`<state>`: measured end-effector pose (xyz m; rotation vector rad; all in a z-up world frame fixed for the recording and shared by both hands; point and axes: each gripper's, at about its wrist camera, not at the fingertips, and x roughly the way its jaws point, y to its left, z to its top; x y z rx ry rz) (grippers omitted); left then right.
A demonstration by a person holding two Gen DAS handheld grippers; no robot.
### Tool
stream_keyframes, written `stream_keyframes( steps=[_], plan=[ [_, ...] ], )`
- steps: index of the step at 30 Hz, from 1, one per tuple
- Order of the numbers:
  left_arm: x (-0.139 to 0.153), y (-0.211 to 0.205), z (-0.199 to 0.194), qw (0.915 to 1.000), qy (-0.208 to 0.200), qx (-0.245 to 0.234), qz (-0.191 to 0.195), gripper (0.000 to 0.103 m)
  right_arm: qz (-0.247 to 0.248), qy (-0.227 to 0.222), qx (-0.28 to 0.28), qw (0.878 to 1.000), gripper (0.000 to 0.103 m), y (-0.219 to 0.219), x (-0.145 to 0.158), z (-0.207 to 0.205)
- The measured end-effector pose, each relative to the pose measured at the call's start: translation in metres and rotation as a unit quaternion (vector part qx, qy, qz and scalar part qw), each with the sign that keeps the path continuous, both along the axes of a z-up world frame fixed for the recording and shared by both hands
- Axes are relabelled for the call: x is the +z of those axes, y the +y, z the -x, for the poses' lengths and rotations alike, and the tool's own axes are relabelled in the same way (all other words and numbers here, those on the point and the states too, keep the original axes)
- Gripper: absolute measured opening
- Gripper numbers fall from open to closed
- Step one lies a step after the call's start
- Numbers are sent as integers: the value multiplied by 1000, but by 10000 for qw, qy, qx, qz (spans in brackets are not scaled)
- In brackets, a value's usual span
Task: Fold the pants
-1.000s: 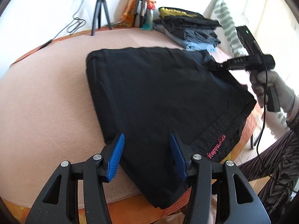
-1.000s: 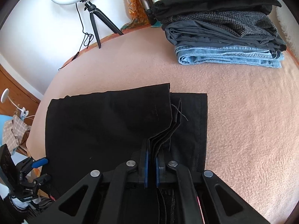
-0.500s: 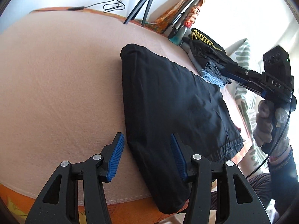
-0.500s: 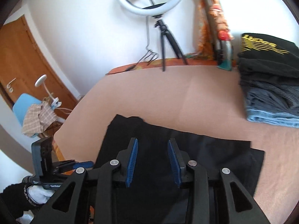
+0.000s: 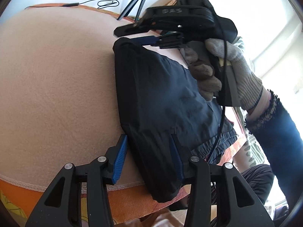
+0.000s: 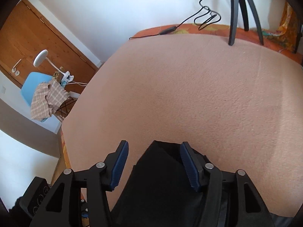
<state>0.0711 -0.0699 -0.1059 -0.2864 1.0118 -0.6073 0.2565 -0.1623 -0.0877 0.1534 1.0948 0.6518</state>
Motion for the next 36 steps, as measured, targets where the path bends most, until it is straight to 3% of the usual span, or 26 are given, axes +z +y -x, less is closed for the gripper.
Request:
stream_keyframes(
  steps=[3,4,6,9,12,15,17,19,22,28,31,36],
  plan=[
    [3,1,-2,10000,-52,54,-23,42,533,-65,155,9984,42,17,-5,-2],
    [5,2,-4,9999,-100,113,-66,42,543,-69,176,9983,27,17,-6,-2],
    [9,5,-10,9993,-201,275,-127,45,399,-98,244,9989,13,19,-5,1],
    [7,12,-19,9992,-94,382,8,45,505,-445,154,9976,2,18,3,3],
    [-4,8,-19,9991,221,298,203,45,428,-425,-9,9982,1,15,0,-4],
    [-3,-5,-7,9999,113,60,51,44,693,-496,17,9964,2,21,-4,-2],
    [-2,-8,-2,9999,125,-13,49,45,944,-630,-89,9935,11,23,1,-1],
    [-2,-7,2,9997,190,-15,167,42,1032,-669,-335,9918,37,17,10,6],
    [0,-3,6,9991,195,22,373,42,685,-549,-437,9952,37,5,24,26],
    [16,-14,16,9986,-207,-185,452,42,550,127,-460,9973,45,3,23,52],
    [18,-21,17,9979,-301,-189,542,42,649,413,-475,9959,51,9,16,54],
    [19,-31,21,9971,-508,-316,462,42,901,720,-379,9926,51,23,6,58]
  ],
)
